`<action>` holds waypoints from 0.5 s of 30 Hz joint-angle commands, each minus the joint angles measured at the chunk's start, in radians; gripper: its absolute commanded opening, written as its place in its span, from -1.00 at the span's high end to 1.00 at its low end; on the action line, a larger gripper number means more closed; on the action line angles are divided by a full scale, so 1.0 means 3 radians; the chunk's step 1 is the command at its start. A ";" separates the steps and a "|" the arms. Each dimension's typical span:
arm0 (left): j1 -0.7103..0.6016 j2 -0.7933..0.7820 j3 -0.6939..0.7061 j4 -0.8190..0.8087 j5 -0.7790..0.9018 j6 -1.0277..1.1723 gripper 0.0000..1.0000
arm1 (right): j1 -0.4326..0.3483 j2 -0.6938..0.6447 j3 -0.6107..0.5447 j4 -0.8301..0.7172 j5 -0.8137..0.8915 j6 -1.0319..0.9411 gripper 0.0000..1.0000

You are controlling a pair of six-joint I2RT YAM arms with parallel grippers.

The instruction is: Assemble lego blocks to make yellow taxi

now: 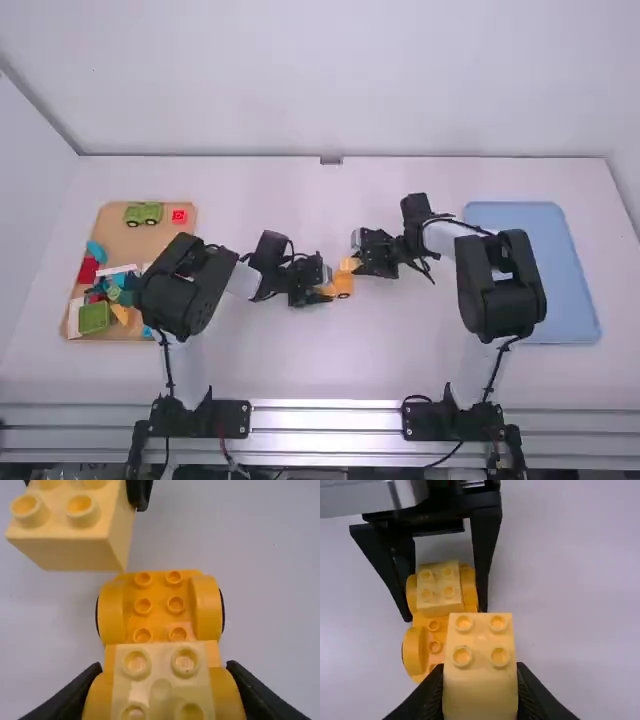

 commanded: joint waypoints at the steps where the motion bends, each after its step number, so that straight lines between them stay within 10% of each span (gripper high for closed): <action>1: 0.0010 0.0047 0.0028 -0.0022 -0.0097 0.0126 0.09 | -0.0003 -0.0075 0.0037 0.0037 -0.0083 0.0150 0.62; 15: 0.0004 0.0047 0.0036 -0.0022 -0.0071 0.0083 0.31 | 0.0290 -0.0498 -0.0277 0.0252 0.0181 0.0223 0.63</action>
